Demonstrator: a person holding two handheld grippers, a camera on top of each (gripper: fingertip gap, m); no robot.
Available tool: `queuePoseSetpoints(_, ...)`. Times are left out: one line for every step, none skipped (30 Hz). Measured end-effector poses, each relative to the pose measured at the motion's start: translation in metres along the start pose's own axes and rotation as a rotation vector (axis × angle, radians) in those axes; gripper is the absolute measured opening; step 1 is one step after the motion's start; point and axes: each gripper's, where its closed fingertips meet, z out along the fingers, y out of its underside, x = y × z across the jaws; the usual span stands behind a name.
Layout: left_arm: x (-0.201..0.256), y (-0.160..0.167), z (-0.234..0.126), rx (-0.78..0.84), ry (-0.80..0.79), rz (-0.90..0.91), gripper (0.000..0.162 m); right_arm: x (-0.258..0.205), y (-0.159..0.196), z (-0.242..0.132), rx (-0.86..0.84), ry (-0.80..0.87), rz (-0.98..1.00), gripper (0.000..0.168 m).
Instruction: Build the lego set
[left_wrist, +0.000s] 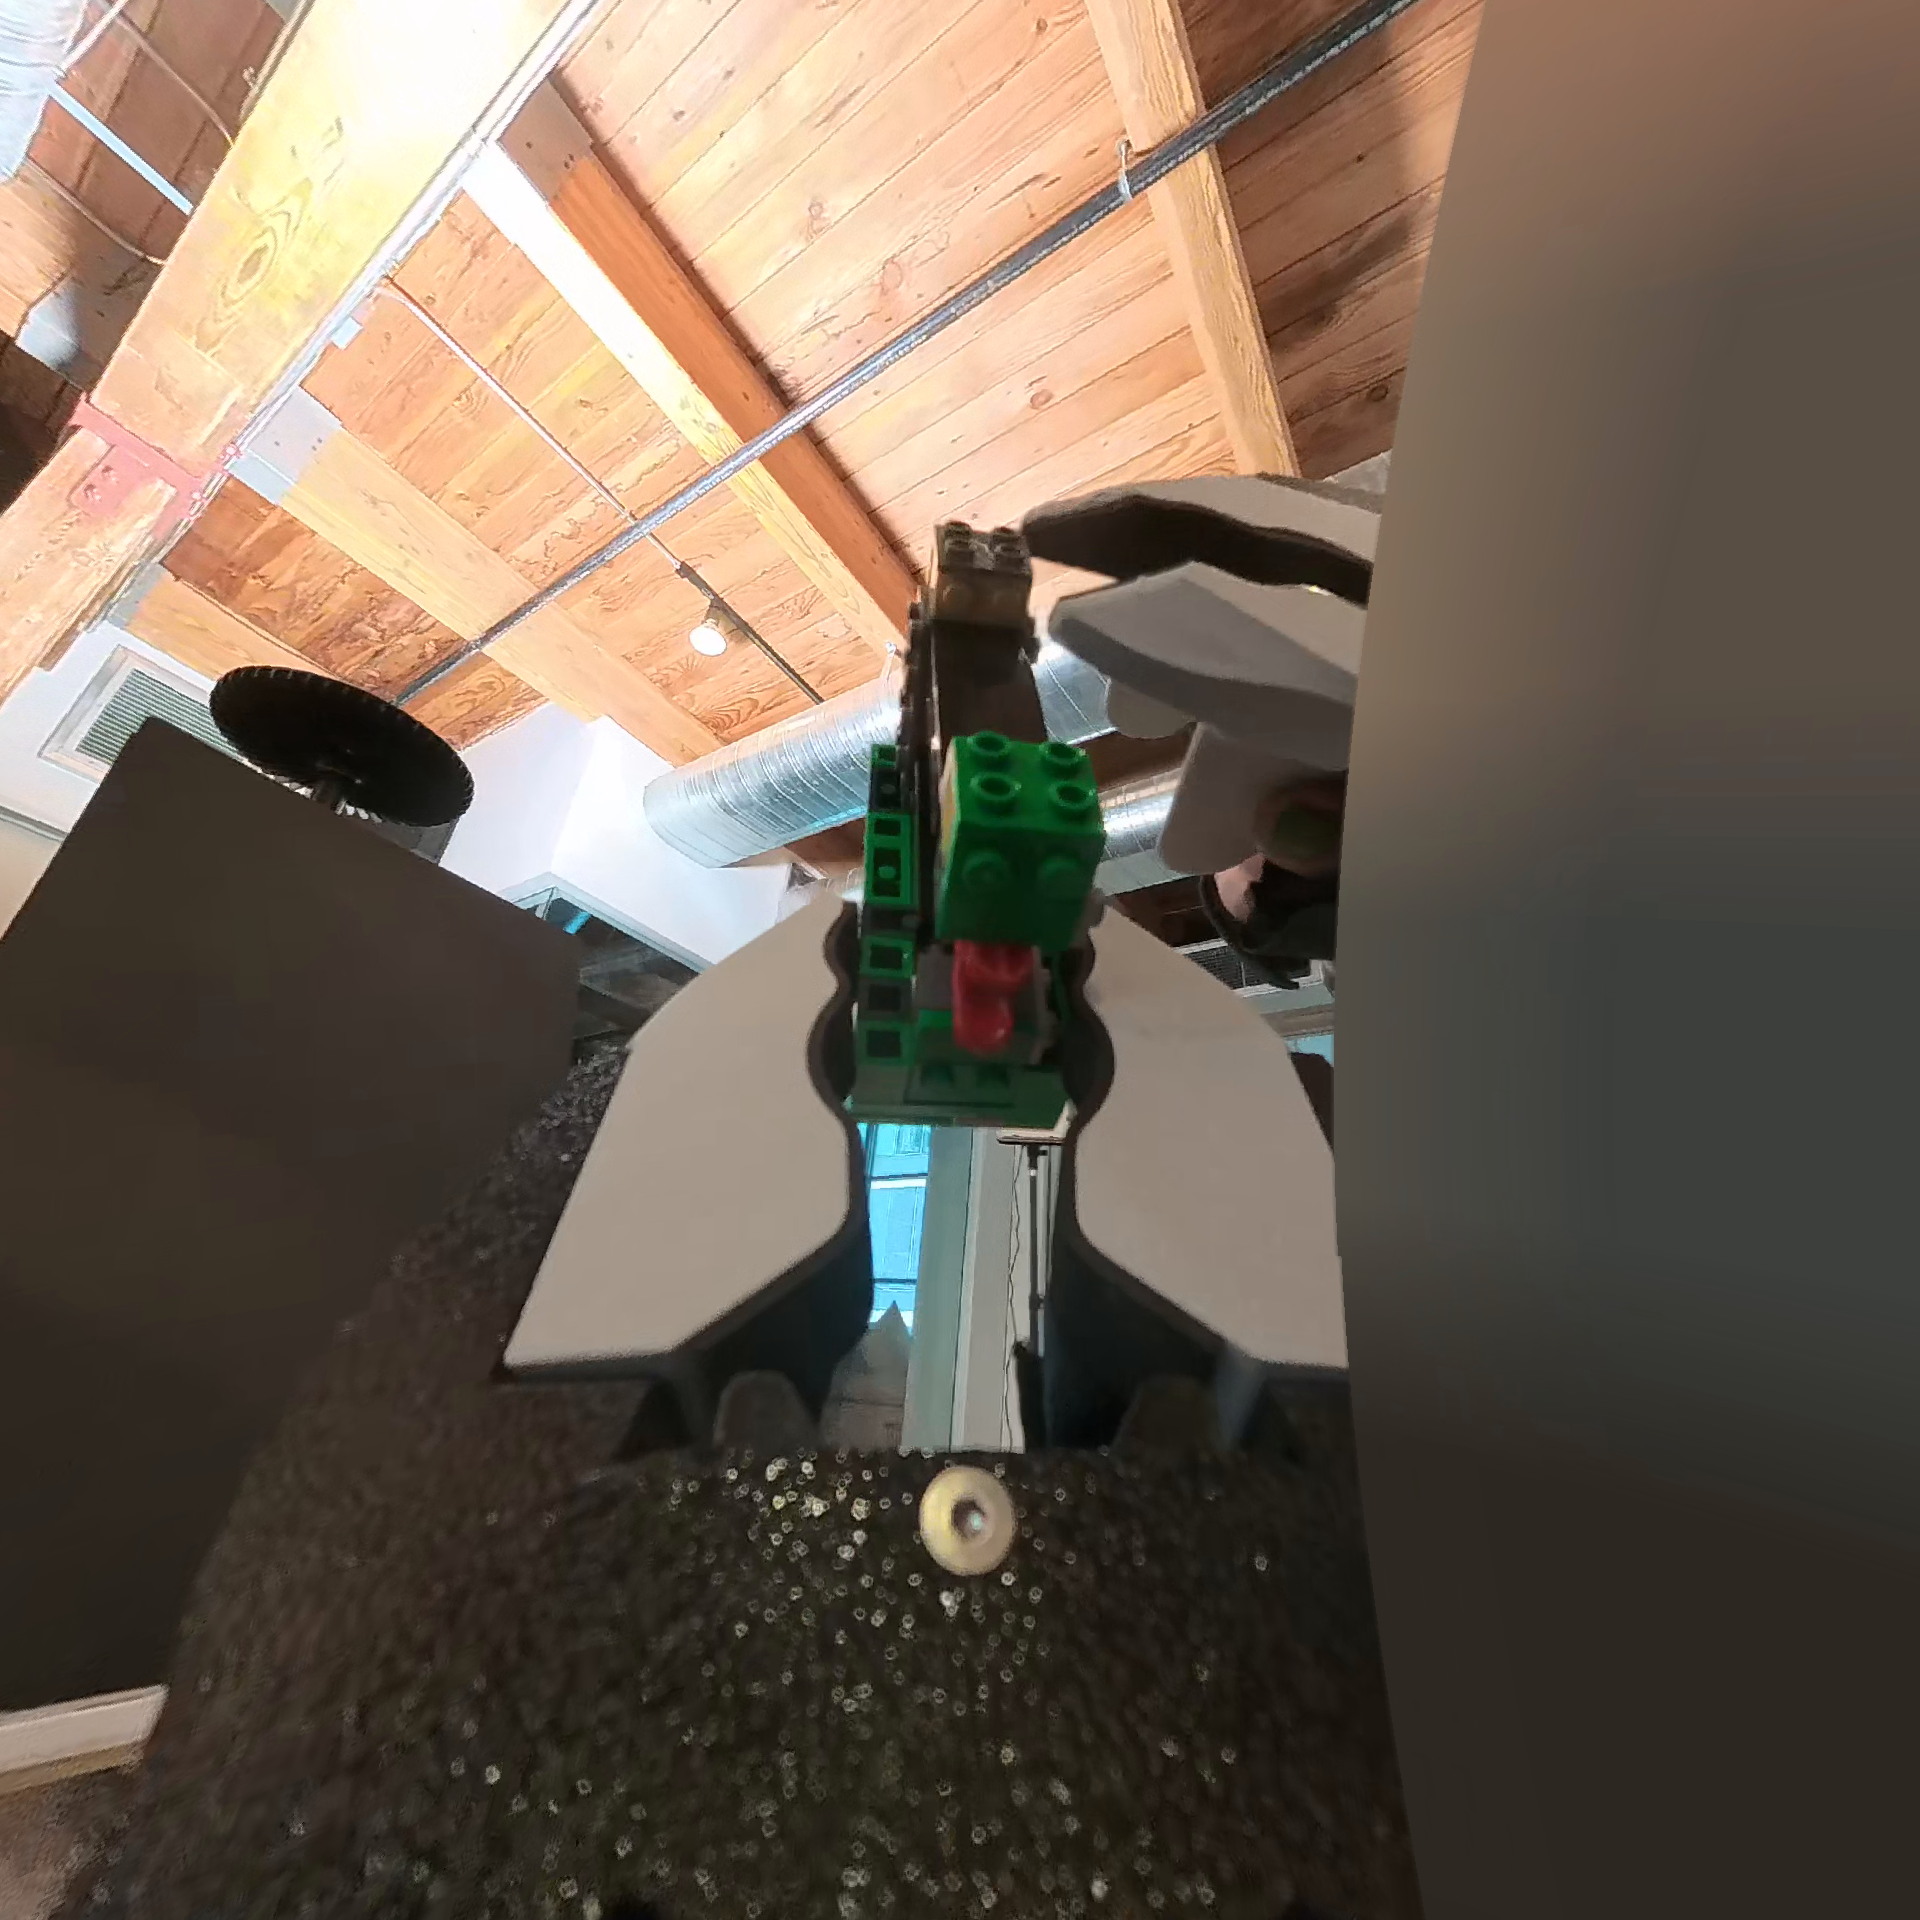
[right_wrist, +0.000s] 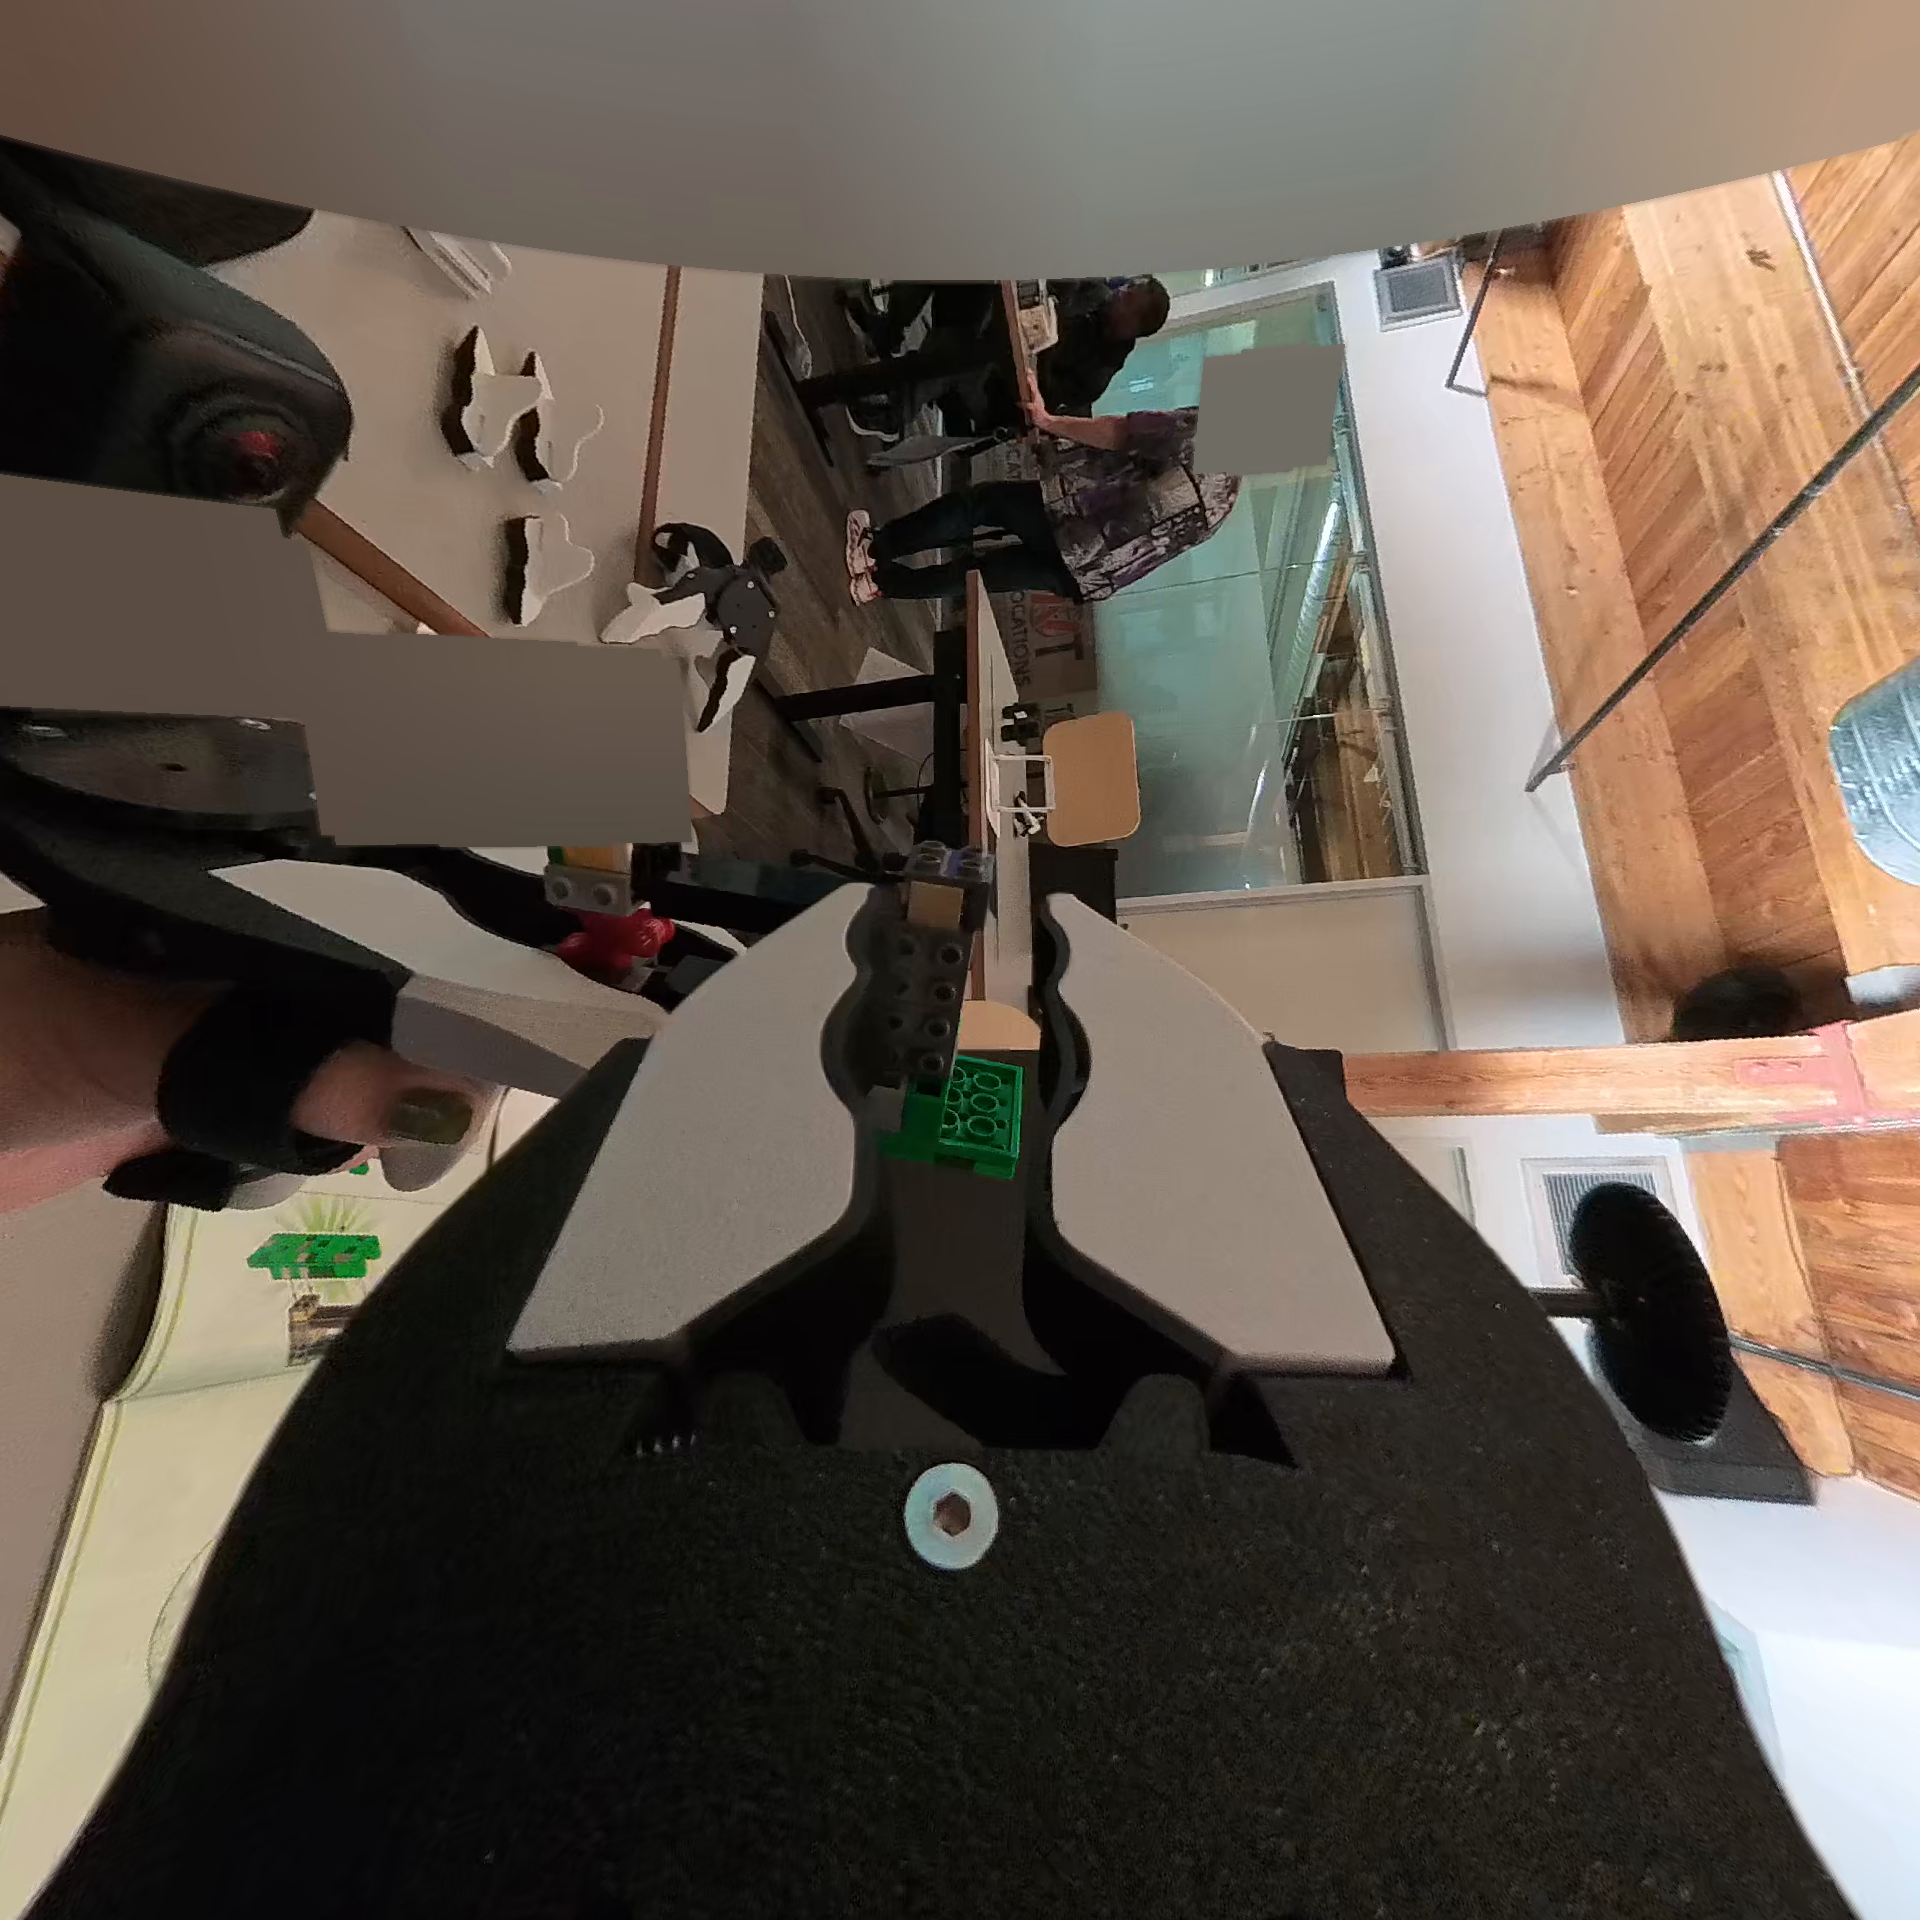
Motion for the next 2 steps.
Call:
queuePoseSetpoints(0.0002,0.0005,0.0,-0.002,0.001,0.002,0.036,-0.0005,0.0002,0.0001,-0.001,-0.004,-0.001,0.026)
queuePoseSetpoints(0.0005,0.001,0.0002,-0.005,0.002,0.008,0.036,-0.0005,0.0013,0.0006,-0.007,-0.004,-0.006,0.026)
